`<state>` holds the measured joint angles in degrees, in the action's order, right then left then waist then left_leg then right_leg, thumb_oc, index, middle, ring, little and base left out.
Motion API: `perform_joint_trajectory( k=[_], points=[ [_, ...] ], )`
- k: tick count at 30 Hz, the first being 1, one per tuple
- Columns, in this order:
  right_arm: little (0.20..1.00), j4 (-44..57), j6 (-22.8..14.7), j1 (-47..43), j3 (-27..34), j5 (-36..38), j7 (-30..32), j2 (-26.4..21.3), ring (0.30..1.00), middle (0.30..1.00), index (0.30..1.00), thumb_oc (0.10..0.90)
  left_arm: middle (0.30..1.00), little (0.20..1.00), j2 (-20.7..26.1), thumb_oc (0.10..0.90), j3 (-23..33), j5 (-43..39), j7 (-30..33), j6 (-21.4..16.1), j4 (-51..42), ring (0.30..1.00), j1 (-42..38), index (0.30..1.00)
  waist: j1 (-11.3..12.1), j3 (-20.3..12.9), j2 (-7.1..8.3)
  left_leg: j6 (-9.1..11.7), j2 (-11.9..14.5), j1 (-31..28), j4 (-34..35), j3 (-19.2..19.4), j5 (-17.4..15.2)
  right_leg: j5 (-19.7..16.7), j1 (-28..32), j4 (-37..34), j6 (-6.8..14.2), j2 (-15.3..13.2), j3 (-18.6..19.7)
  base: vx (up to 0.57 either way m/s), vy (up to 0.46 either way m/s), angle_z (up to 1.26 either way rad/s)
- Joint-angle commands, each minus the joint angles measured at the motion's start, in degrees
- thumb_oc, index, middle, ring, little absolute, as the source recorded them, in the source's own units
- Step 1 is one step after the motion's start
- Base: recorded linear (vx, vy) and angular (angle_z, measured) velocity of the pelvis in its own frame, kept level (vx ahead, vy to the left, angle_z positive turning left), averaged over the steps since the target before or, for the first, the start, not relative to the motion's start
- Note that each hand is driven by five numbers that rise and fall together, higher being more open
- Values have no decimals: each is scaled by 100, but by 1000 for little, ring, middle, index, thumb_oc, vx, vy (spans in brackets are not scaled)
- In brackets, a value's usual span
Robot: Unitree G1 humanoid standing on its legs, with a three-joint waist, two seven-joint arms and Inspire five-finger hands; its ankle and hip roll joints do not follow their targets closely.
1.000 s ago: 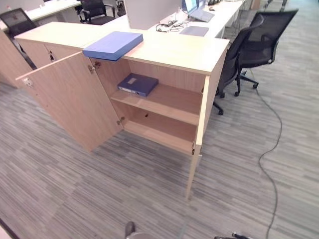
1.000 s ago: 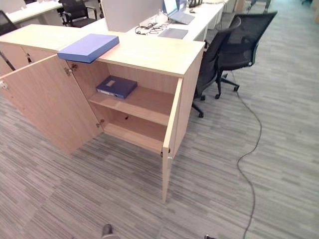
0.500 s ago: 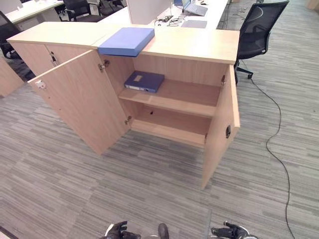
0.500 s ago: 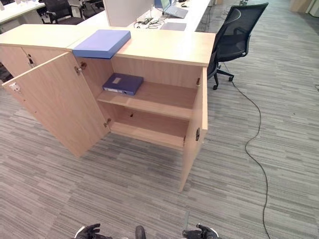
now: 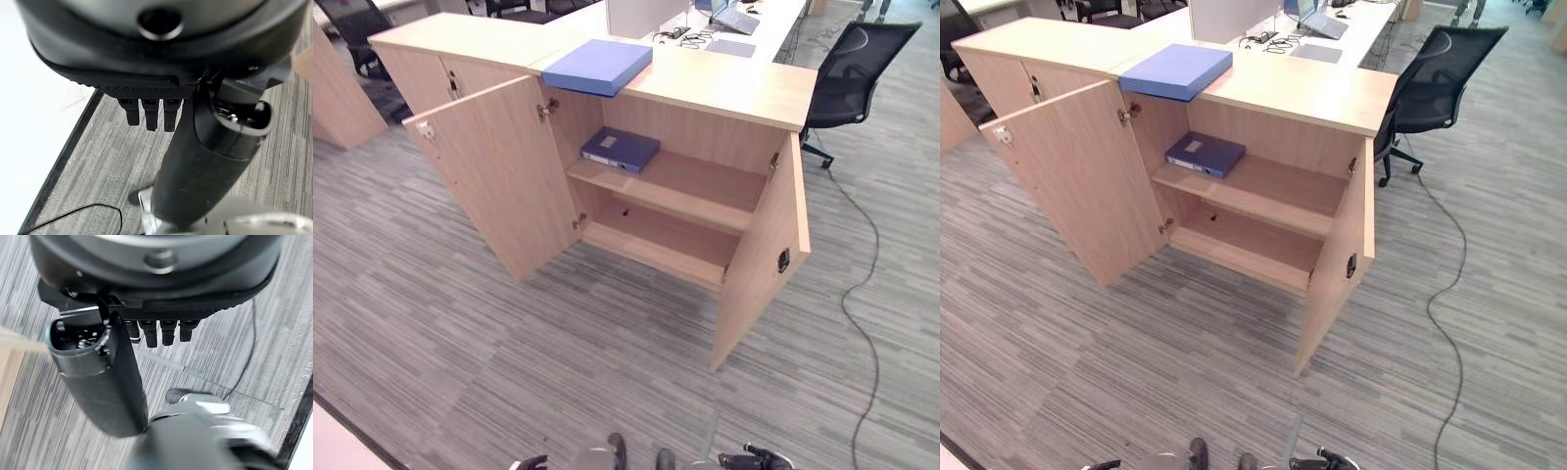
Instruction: Put the empty folder in the office cabinet
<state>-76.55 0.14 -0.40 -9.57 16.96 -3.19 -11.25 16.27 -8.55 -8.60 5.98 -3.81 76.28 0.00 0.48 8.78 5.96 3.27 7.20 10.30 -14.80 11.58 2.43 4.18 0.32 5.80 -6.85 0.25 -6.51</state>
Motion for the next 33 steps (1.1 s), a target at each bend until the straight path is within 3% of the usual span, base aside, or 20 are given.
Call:
perform_joint_trajectory(
  k=[1,3,4,5,7,11,12,14,15,16,18,19,21,23,24,26,27,28,29,33],
  points=[
    [900,-162,-59,279,134,67,141,-319,900,900,900,800,900,900,-200,800,145,-277,159,-180,-188,900,-72,900,-38,-3,-312,93,564,-607,797,-347,216,-79,77,-192,1029,-292,71,149,280,-26],
    [900,-234,-37,221,207,64,166,-389,900,900,900,800,900,900,-207,800,186,-339,189,-190,-203,900,-79,900,-48,-17,-384,175,747,-749,1069,-388,404,25,78,-108,1046,-339,122,105,289,-26],
    [900,-328,-3,198,379,35,194,-519,900,900,900,800,900,900,-221,800,255,-567,262,-232,-253,900,-112,900,-111,-33,-519,360,1209,-778,1489,-278,838,152,-11,68,1143,-567,115,61,275,-15],
    [900,-328,-3,198,380,35,193,-521,900,900,900,800,900,900,-223,800,254,-568,262,-232,-254,900,-111,900,-110,-28,-519,363,1207,-796,1510,-273,850,163,-11,82,1142,-569,115,85,453,-5],
    [900,-571,55,317,757,149,209,-721,900,900,900,800,900,900,-232,800,329,-790,343,-293,-371,900,-248,900,-191,-34,-708,586,1576,-689,1967,-15,1285,294,11,203,1325,-842,40,137,532,17],
    [900,-839,119,463,1308,597,137,-875,900,900,900,800,900,900,-270,800,281,-808,344,-331,-483,900,-275,900,-236,-77,-936,801,1636,-519,1941,-126,1497,277,282,175,1547,-1206,-33,210,546,38],
    [900,-890,178,420,1640,1096,18,-773,900,900,900,800,900,900,-361,800,164,-709,245,-307,-435,900,-261,900,-287,-206,-997,789,1545,-552,1703,207,1068,72,503,109,1748,-1662,-115,278,753,15],
    [900,-889,179,424,1644,1099,18,-772,900,900,900,800,900,900,-361,800,158,-708,245,-308,-433,900,-261,900,-284,-201,-972,778,1513,-555,1674,214,1038,65,528,84,1764,-1697,-118,162,451,16],
    [900,-912,197,363,1810,1410,-10,-715,900,900,900,800,900,900,-330,800,28,-556,191,-271,-276,900,-285,900,-303,-294,-854,690,1202,-483,1383,286,641,-689,556,3,1926,-2162,-161,124,361,11],
    [900,-910,198,364,1811,1412,-8,-710,900,900,900,800,900,900,-326,800,25,-556,190,-272,-274,900,-287,900,-303,-305,-828,674,1170,-461,1347,290,613,-707,560,-23,1945,-2197,-162,159,559,0],
    [900,-830,242,275,1988,1811,-30,-696,900,900,900,800,900,900,-159,800,-3,-454,218,-246,-235,900,-353,900,-306,-249,-702,388,659,-408,993,348,101,-1966,281,-43,1934,-2737,-71,36,626,-12],
    [900,-878,244,237,1982,1780,-24,-695,900,900,900,800,900,900,-76,800,58,-446,203,-238,-204,900,-367,900,-267,-230,-701,295,542,-411,957,463,-39,-2214,190,-19,1921,-2887,-247,-8,531,-19],
    [900,-911,261,214,1971,1670,2,-671,900,900,900,800,900,900,24,800,128,-410,186,-184,-201,900,-370,900,-250,-196,-698,91,333,-395,829,510,-285,-2193,91,163,1835,-2933,-604,-18,420,-26],
    [900,-951,269,214,1954,1645,-4,-652,900,900,900,800,900,900,67,800,186,-374,161,-125,-184,900,-323,900,-247,-180,-705,-7,258,-425,776,516,-363,-2038,3,361,1763,-2821,-644,17,362,-26],
    [900,-949,267,194,1862,1572,-17,-636,900,900,900,800,900,900,136,800,340,-314,100,-65,-98,900,-189,900,-209,-113,-681,-171,49,-562,830,527,-465,-1625,-137,545,1635,-2465,-695,31,256,-32],
    [900,-922,249,170,1773,1480,-11,-632,900,900,900,800,900,900,137,800,396,-275,63,-42,-32,900,-115,900,-175,-93,-677,-234,-79,-651,891,546,-531,-1428,-166,530,1598,-2310,-784,47,338,-25],
    [900,-871,242,107,1625,1385,-15,-598,900,900,900,800,900,900,103,800,410,-197,-4,4,67,900,-16,900,-183,-35,-699,-327,-255,-833,993,544,-606,-1044,-386,560,1469,-1929,-781,48,301,-25],
    [900,-871,242,106,1624,1385,-15,-599,900,900,900,800,900,900,103,800,411,-197,-4,4,67,900,-17,900,-178,-29,-699,-325,-253,-843,996,549,-607,-1037,-386,570,1467,-1928,-774,72,315,-57],
    [900,-811,219,58,1482,1385,-40,-569,900,900,900,800,900,900,73,800,470,-237,-55,15,114,900,31,900,-230,116,-707,-386,-393,-1025,1074,529,-676,-814,-678,575,1406,-1510,-644,38,129,-63],
    [900,-688,150,-52,1249,1412,-27,-535,900,900,900,800,900,900,-35,800,459,-243,-90,-10,98,900,24,900,-352,334,-682,-464,-657,-1382,1193,414,-854,-962,-1088,176,1414,-1051,-462,142,129,-4]
  ],
)
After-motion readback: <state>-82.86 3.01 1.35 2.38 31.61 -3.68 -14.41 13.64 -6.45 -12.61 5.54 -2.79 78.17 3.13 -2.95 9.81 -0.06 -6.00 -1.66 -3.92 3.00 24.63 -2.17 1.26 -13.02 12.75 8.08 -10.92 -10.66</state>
